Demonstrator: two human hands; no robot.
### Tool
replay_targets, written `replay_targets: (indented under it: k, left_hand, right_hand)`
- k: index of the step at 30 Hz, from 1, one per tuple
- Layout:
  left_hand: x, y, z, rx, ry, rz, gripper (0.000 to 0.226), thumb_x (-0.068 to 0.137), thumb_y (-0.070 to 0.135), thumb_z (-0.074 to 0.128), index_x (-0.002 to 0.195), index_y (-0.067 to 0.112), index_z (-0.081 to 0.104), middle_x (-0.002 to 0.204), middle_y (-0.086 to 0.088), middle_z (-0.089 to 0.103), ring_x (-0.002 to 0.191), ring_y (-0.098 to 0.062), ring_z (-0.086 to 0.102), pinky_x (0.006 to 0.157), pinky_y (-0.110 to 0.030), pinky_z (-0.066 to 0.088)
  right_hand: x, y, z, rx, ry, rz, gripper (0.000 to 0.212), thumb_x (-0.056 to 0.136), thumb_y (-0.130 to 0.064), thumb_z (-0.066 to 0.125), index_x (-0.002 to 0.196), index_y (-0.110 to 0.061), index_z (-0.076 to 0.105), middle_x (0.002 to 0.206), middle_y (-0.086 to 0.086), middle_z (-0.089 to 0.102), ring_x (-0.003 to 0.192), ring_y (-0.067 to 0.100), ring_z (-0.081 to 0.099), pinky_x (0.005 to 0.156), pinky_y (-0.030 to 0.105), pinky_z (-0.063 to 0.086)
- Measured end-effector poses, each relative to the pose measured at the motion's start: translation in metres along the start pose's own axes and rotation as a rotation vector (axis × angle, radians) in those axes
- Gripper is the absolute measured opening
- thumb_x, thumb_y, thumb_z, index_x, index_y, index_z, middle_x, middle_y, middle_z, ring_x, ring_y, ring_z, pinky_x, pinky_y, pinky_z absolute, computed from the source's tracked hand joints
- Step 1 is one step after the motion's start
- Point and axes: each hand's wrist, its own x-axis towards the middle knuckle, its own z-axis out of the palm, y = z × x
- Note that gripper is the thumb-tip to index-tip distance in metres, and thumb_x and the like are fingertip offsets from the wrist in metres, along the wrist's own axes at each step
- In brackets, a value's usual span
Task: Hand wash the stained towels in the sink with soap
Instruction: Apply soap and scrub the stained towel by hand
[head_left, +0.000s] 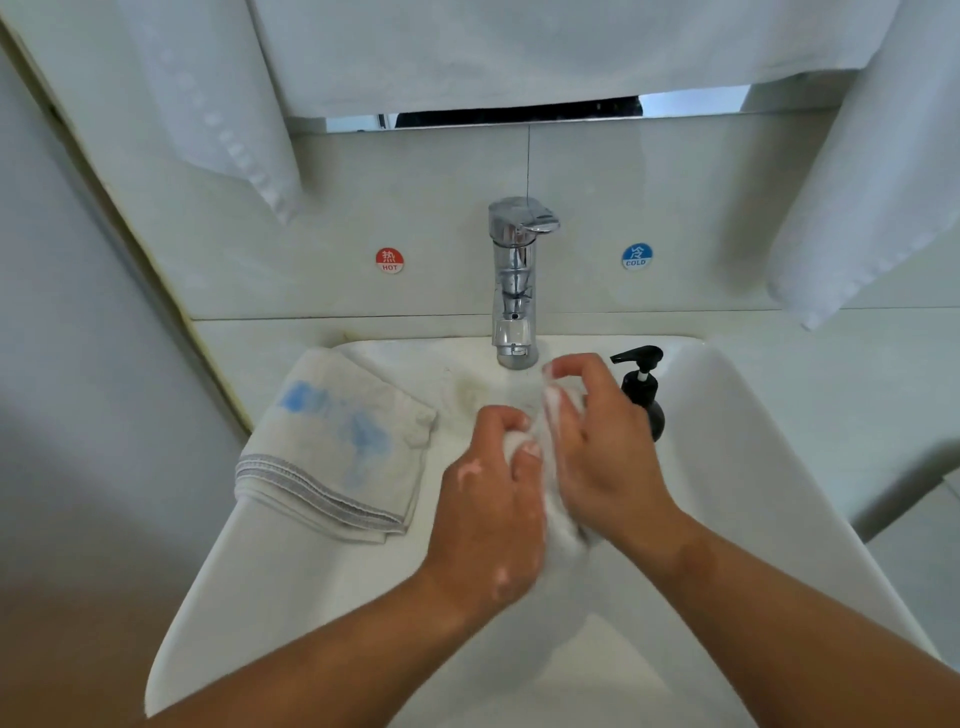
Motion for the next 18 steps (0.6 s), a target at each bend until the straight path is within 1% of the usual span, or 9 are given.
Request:
replay_targets:
  k: [1,3,5,8,10,13,15,17,18]
  left_hand:
    - [0.002,0.001,-0.002,-0.017,0.002,0.003,0.013,0.104,0.026,0.046,0.113,0.034,0.049,0.089,0.015,0.062,0.085,-0.002,0.062,0.068,-0.010,0.039]
    - [0.018,0.000,-0.007,-0.076,0.074,-0.078,0.014,0.102,0.024,0.050,0.111,0.034,0.050,0.089,0.014,0.062,0.085,-0.007,0.062,0.071,-0.018,0.040]
    - [0.033,-0.004,-0.009,-0.118,0.155,-0.185,0.012,0.103,0.022,0.050,0.111,0.031,0.050,0.090,0.013,0.060,0.091,-0.017,0.062,0.073,-0.024,0.037]
    - [0.024,-0.004,-0.005,-0.101,0.164,-0.157,0.012,0.104,0.021,0.044,0.111,0.028,0.051,0.092,0.010,0.063,0.091,-0.015,0.062,0.072,-0.024,0.038]
    - [0.006,-0.001,-0.003,-0.082,0.080,-0.042,0.011,0.104,0.024,0.044,0.109,0.030,0.050,0.087,0.010,0.065,0.083,-0.005,0.063,0.066,-0.015,0.042]
    - [0.003,-0.005,-0.012,-0.114,0.055,0.026,0.011,0.101,0.024,0.053,0.108,0.032,0.053,0.087,0.017,0.066,0.082,0.003,0.062,0.068,-0.009,0.043]
    - [0.017,-0.016,-0.024,-0.159,0.109,-0.028,0.015,0.098,0.024,0.059,0.107,0.036,0.055,0.086,0.019,0.067,0.077,0.000,0.063,0.071,-0.017,0.045]
    - [0.027,-0.025,-0.037,-0.193,0.087,-0.118,0.020,0.099,0.025,0.060,0.108,0.043,0.054,0.086,0.005,0.072,0.078,-0.013,0.067,0.073,-0.029,0.052]
    - [0.028,-0.028,-0.041,-0.203,0.061,-0.150,0.023,0.099,0.024,0.060,0.108,0.044,0.055,0.085,-0.001,0.073,0.078,-0.020,0.067,0.073,-0.035,0.054]
  right_hand:
    - [0.002,0.004,0.000,-0.002,-0.026,0.068,0.010,0.103,-0.025,0.051,0.106,-0.033,0.055,0.057,-0.003,0.050,0.049,0.010,0.046,0.054,0.026,0.038]
    - [-0.003,0.005,0.003,-0.076,-0.176,0.130,0.011,0.104,-0.026,0.048,0.110,-0.032,0.054,0.067,0.000,0.054,0.053,0.011,0.049,0.051,0.025,0.039]
    - [-0.017,-0.002,0.009,-0.105,-0.274,0.054,0.013,0.104,-0.030,0.046,0.113,-0.037,0.052,0.078,0.002,0.059,0.063,0.012,0.056,0.054,0.020,0.040]
    - [-0.022,-0.009,0.009,-0.028,-0.199,-0.135,0.014,0.102,-0.036,0.047,0.115,-0.042,0.050,0.073,-0.002,0.062,0.067,0.016,0.059,0.063,0.028,0.044]
    - [-0.012,-0.006,0.003,-0.012,-0.106,-0.146,0.013,0.102,-0.035,0.048,0.112,-0.042,0.050,0.061,-0.004,0.057,0.057,0.011,0.055,0.058,0.022,0.039]
    - [0.000,-0.002,-0.009,0.009,-0.029,-0.053,0.014,0.103,-0.027,0.050,0.104,-0.040,0.051,0.053,-0.002,0.048,0.052,0.011,0.049,0.051,0.018,0.034]
    - [0.003,-0.001,-0.014,0.051,-0.050,0.032,0.014,0.103,-0.023,0.051,0.106,-0.037,0.053,0.052,0.002,0.046,0.046,0.011,0.046,0.048,0.021,0.037]
    - [0.004,0.004,-0.016,0.186,-0.171,0.214,0.020,0.102,-0.017,0.054,0.114,-0.033,0.055,0.057,0.000,0.048,0.041,0.005,0.045,0.046,0.020,0.040]
    - [0.004,0.007,-0.016,0.246,-0.266,0.322,0.024,0.100,-0.016,0.057,0.119,-0.031,0.054,0.066,0.000,0.055,0.046,0.003,0.052,0.050,0.020,0.043]
